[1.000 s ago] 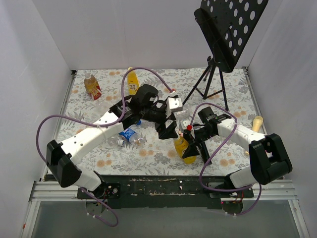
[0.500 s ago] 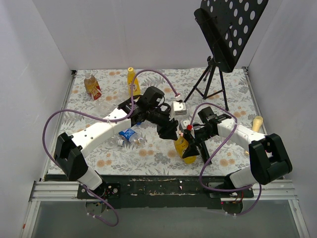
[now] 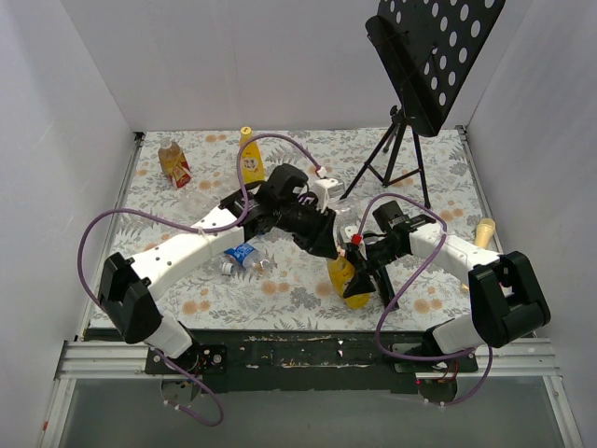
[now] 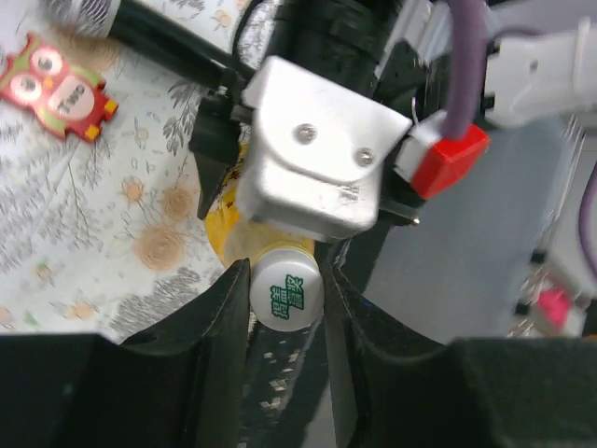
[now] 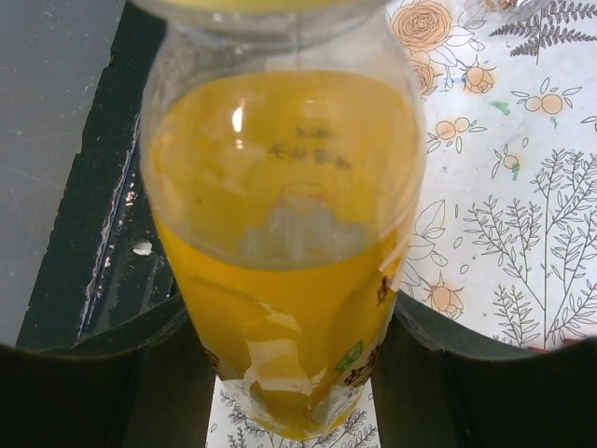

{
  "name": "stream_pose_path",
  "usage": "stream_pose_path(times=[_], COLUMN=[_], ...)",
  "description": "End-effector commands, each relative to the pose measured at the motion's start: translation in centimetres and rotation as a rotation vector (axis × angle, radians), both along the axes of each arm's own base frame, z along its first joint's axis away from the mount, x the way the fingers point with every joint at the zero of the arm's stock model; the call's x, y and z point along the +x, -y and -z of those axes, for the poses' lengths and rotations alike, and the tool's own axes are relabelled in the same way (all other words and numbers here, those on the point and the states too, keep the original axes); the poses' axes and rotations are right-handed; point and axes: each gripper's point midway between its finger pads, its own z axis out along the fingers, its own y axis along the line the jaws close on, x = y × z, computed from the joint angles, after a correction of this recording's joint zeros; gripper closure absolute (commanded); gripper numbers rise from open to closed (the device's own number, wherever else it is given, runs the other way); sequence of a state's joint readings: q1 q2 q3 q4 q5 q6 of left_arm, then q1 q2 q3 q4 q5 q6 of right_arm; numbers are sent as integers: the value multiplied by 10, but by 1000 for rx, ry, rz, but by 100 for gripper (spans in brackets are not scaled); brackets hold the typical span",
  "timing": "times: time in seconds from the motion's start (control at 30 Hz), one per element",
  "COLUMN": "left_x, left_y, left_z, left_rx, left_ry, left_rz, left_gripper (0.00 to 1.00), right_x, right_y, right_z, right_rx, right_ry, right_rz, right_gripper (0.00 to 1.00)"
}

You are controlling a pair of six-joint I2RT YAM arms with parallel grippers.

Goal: Unscrew the bottle caps
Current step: Unscrew the bottle cap from the plastic bottle.

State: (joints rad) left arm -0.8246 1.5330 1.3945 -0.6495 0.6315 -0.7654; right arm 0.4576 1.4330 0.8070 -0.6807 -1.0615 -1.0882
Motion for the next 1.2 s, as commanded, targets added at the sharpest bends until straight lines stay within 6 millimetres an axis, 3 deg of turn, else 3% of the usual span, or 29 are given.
stream_pose_path(times=[0.0, 0.13, 0.37, 0.57, 0.73, 0.97, 1.07, 1.17], left_x=[23, 17, 19, 12, 0, 2, 3, 8], left_y=[-7, -9, -7, -11, -23, -49, -53, -55], left_z=[-41, -48, -54, -70, -85, -82, -83, -72], left_rx=[-86, -94, -102, -127, -163, -117, -133, -103], left_ry=[-264, -362, -318, -236, -124, 61, 133, 157], left_rz=[-516, -618, -615, -532, -440, -425, -401, -408], left_gripper=[100, 100, 98, 50, 20, 5, 3, 2], right_x=[0, -1, 0, -1, -1, -1, -1, -1], right_y=[-3, -4, -3, -3, -3, -4, -4, -3], right_z=[-6, -6, -5, -5, -6, -6, -6, -5], right_rx=[21, 21, 14, 16, 17, 19, 19, 17], right_ry=[30, 34, 37, 34, 36, 33, 34, 32], right_rz=[-17, -21, -19, -19, -20, -20, -21, -21], right_gripper=[94, 94, 94, 94, 94, 94, 94, 94])
